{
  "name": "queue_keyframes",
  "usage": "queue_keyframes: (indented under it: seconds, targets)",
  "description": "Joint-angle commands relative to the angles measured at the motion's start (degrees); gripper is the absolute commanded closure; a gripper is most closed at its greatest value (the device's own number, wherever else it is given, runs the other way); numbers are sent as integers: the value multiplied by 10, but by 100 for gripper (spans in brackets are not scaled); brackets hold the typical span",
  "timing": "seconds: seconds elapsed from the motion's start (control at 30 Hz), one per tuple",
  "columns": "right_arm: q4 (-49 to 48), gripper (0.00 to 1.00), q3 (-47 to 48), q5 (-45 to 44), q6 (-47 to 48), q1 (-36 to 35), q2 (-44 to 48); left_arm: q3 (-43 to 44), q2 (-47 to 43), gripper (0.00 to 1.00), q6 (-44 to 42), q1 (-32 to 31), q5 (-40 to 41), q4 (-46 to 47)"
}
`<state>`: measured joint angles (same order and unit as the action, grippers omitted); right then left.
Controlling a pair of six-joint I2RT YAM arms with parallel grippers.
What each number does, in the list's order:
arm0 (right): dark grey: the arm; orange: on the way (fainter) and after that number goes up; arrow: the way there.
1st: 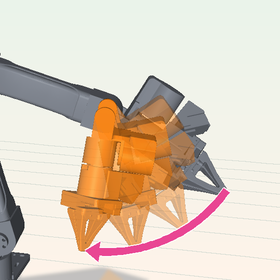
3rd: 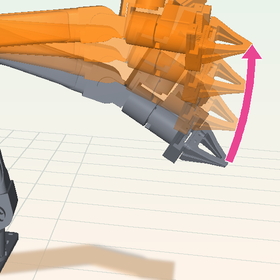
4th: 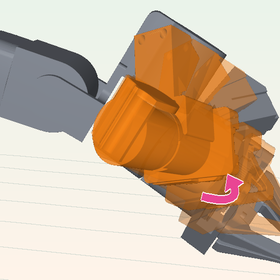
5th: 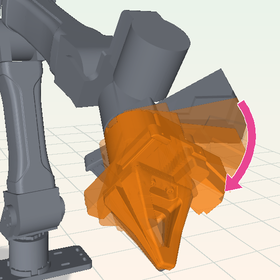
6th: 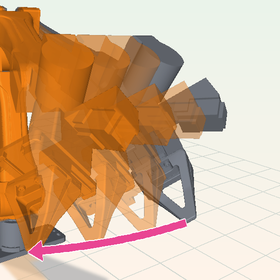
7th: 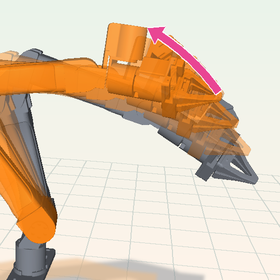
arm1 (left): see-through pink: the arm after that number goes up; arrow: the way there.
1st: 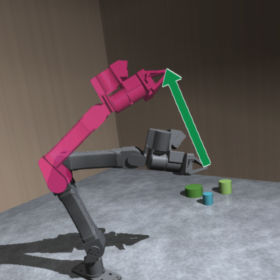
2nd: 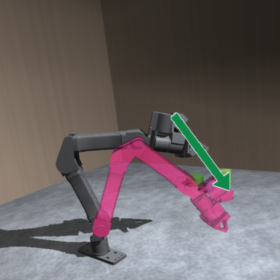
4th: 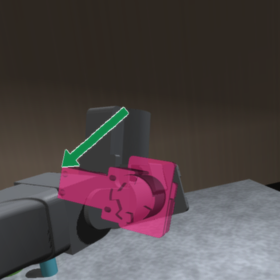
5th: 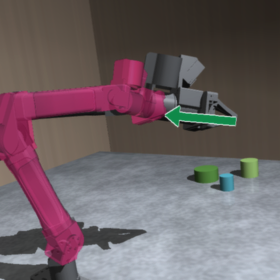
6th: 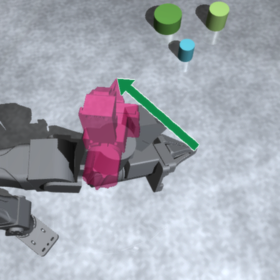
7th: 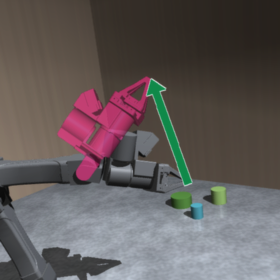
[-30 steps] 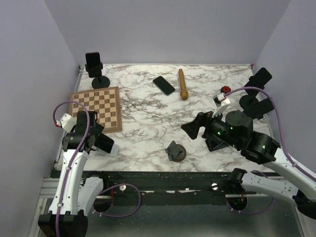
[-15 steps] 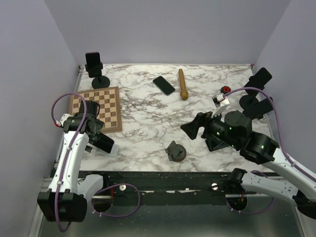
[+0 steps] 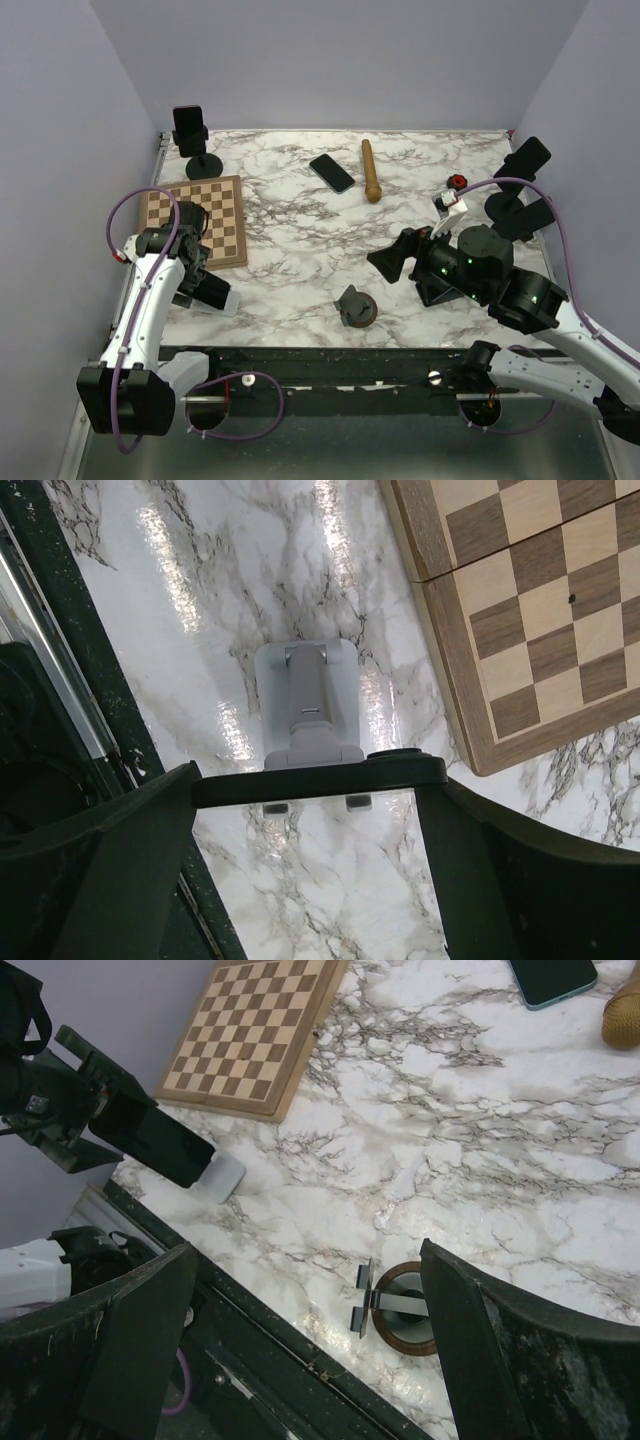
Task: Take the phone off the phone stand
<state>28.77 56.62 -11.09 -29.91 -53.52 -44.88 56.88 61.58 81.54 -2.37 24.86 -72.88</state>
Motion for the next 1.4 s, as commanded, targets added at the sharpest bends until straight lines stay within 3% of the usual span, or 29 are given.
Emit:
queue_keyframes:
  seconds: [0.0, 0.23, 0.7, 0.83, 0.93, 0.97, 1.07, 1.17, 1.27, 1.37]
  targets:
    - [-2, 0, 3, -3, 6, -2, 0, 2, 6, 7, 35, -4, 45, -35]
    - [-2, 0, 2, 0, 4, -2, 1, 16, 19, 13, 44, -11, 78, -39]
    - [-2, 0, 5, 2, -1, -2, 4, 67, 11, 44, 86, -84, 155, -112]
    - [-2, 0, 6, 2, -1, -2, 4, 104, -5, 75, 80, -124, 186, -143]
    - [-1, 0, 4, 2, -1, -2, 5, 122, -32, 92, -12, -143, 183, -95]
    - [-3, 0, 4, 1, -1, -2, 4, 123, -44, 99, -51, -146, 172, -61]
    - [-3, 0, 3, 2, -1, -2, 4, 107, -93, 100, -193, -148, 106, 51]
    - [-5, 0, 2, 3, -1, -2, 2, 61, -145, 100, -303, -148, -14, 203]
    - [-5, 0, 4, 7, -1, -2, 0, 29, -156, 100, -326, -148, -126, 302]
    - [-1, 0, 10, 8, -2, -2, -2, 24, -113, 100, -314, -147, -221, 363]
